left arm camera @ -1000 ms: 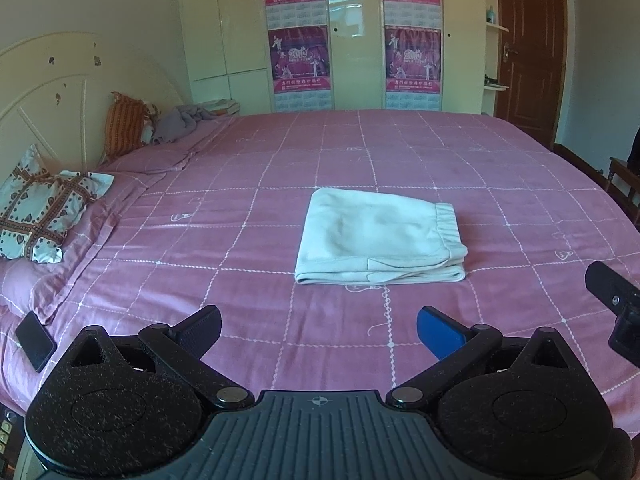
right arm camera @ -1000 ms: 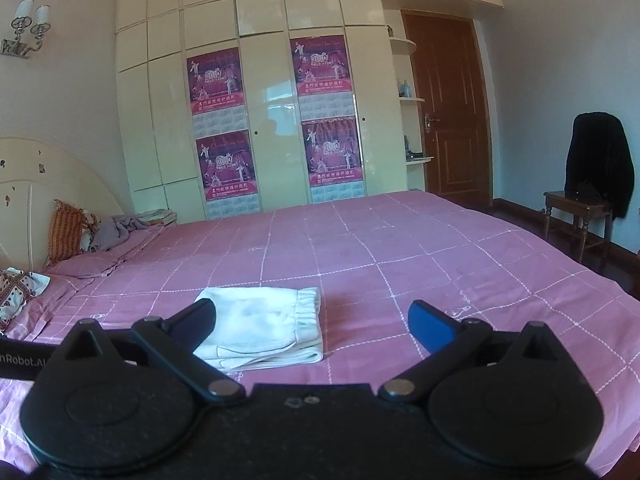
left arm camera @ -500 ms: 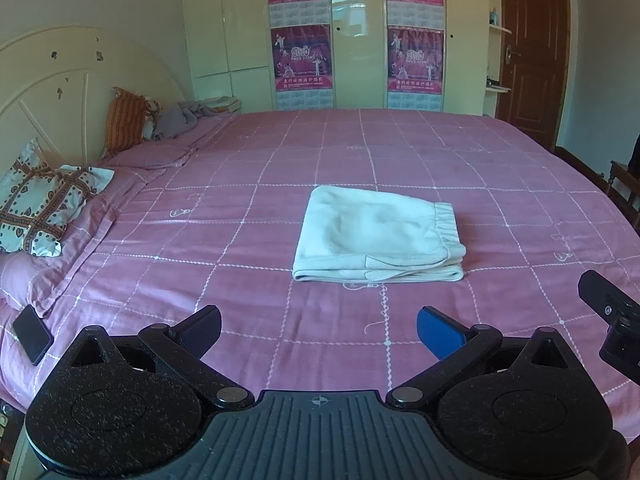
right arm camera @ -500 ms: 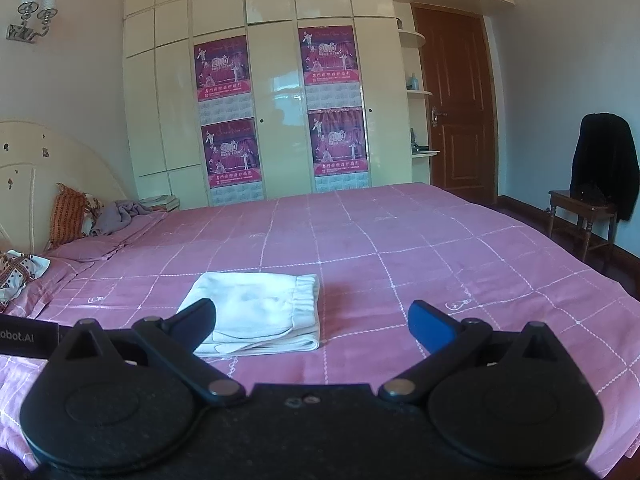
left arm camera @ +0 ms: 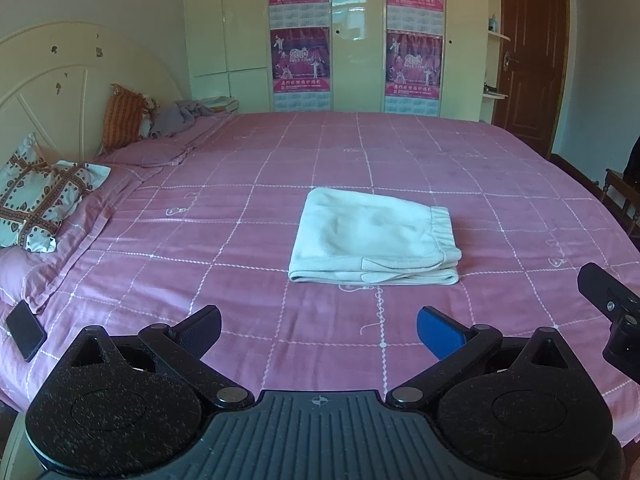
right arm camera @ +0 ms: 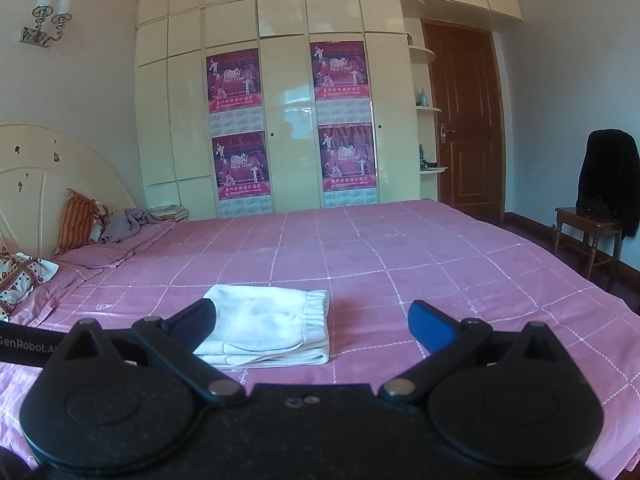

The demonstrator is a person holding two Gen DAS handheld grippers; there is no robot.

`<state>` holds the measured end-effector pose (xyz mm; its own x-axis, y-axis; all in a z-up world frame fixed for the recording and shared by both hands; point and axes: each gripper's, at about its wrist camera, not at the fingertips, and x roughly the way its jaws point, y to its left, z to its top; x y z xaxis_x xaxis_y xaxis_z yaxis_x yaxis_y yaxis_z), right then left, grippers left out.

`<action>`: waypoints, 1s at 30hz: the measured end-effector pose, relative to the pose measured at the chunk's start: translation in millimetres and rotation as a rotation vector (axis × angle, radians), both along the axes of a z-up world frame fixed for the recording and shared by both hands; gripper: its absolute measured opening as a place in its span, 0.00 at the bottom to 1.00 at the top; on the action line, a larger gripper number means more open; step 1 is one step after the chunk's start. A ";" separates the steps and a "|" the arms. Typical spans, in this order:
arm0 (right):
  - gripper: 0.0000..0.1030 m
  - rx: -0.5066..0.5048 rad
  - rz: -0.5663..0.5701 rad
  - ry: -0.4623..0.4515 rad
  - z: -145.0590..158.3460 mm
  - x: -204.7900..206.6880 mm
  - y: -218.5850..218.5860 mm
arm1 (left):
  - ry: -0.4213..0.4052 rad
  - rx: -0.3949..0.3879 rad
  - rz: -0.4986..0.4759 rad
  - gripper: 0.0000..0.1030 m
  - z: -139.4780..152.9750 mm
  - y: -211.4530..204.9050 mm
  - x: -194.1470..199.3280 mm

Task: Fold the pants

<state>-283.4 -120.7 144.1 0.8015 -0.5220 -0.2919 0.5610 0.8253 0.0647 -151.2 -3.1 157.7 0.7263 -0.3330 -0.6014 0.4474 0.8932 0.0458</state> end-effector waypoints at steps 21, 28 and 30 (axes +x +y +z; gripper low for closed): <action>1.00 0.009 0.003 0.000 0.2 3.2 -0.8 | 0.010 -0.003 -0.004 1.00 -2.1 -3.4 0.2; 1.00 0.021 0.003 0.001 -1.6 5.5 0.0 | 0.011 -0.004 -0.003 1.00 -2.3 -3.4 -0.3; 1.00 0.018 0.006 0.002 -1.9 6.3 1.8 | 0.013 -0.005 -0.003 1.00 -2.8 -3.9 -0.3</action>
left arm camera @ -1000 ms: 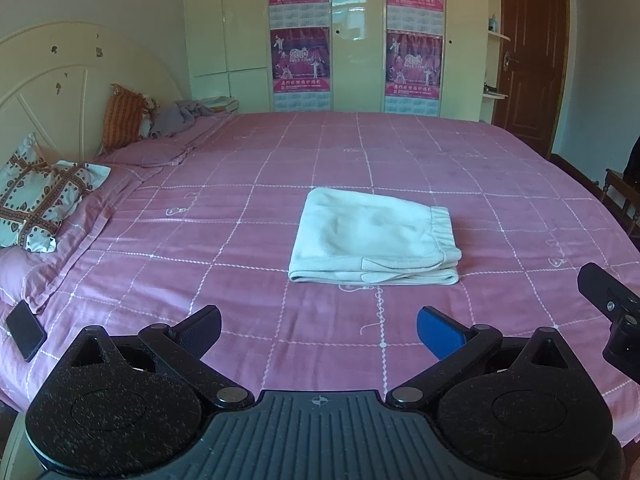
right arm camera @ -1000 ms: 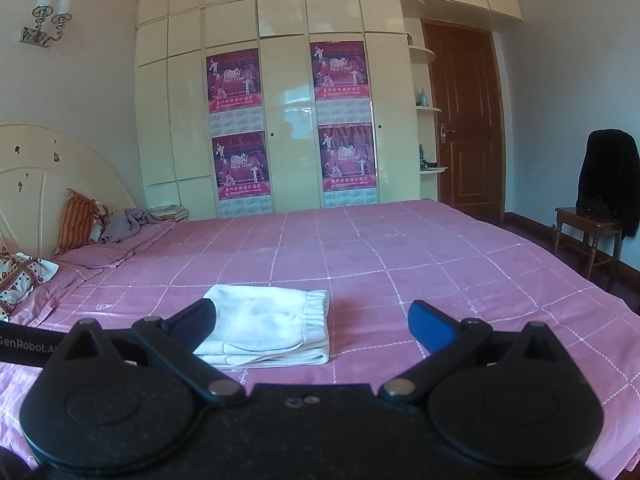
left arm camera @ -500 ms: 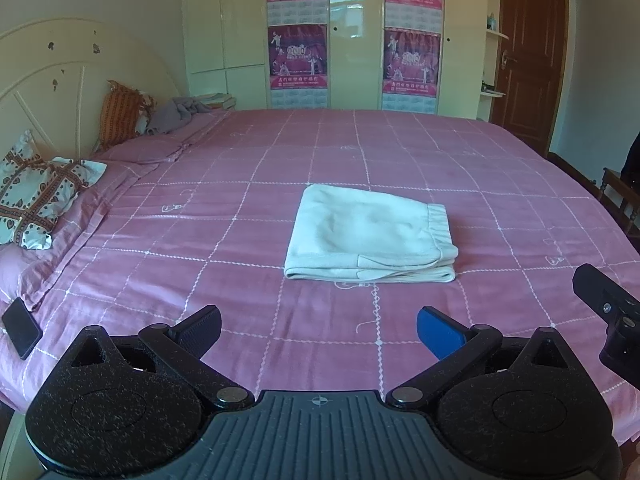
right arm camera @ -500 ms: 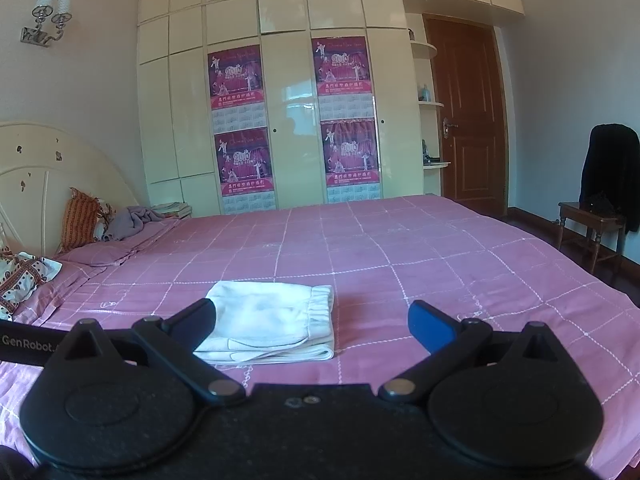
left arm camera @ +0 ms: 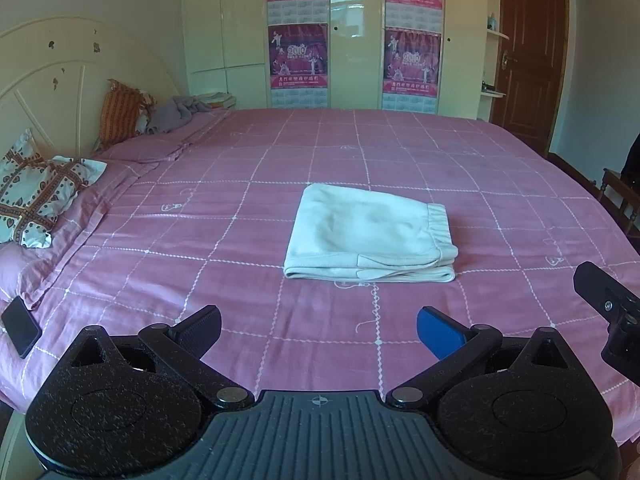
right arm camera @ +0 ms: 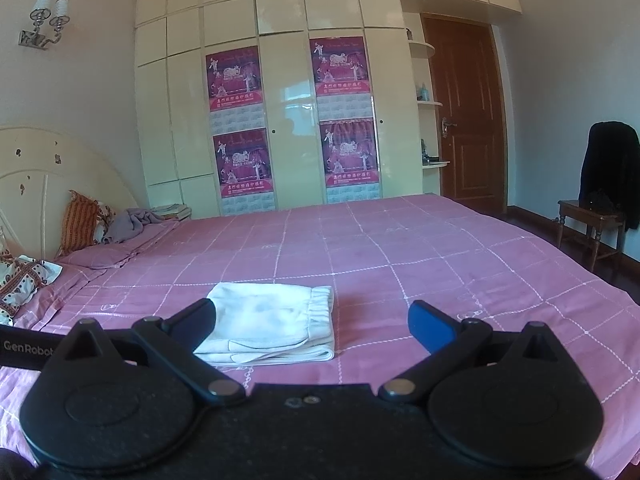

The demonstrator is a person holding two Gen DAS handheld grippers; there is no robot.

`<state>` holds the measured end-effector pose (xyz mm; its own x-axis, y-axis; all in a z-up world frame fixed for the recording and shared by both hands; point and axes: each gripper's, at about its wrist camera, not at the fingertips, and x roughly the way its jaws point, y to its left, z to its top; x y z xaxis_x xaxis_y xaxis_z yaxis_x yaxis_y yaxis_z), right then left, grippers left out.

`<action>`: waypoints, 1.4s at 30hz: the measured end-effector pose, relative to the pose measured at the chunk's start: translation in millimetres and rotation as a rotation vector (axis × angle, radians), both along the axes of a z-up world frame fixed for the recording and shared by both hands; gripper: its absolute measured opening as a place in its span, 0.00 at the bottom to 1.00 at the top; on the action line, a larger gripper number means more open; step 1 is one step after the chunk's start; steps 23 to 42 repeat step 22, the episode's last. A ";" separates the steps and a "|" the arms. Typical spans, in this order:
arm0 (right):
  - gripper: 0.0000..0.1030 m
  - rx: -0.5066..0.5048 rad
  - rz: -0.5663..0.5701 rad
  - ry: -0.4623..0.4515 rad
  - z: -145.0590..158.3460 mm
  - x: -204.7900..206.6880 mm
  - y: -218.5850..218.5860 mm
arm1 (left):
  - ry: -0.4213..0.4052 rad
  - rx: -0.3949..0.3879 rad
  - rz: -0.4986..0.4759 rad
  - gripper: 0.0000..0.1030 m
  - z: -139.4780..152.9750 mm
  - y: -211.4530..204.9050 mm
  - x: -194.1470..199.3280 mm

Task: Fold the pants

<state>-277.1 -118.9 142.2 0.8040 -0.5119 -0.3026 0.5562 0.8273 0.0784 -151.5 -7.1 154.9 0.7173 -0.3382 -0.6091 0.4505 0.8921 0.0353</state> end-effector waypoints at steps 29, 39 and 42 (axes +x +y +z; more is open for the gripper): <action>1.00 -0.003 -0.003 0.008 -4.7 4.2 2.8 | 0.004 -0.029 -0.068 1.00 -5.9 -17.6 11.3; 1.00 -0.003 -0.003 0.008 -4.7 4.2 2.8 | 0.004 -0.029 -0.068 1.00 -5.9 -17.6 11.3; 1.00 -0.003 -0.003 0.008 -4.7 4.2 2.8 | 0.004 -0.029 -0.068 1.00 -5.9 -17.6 11.3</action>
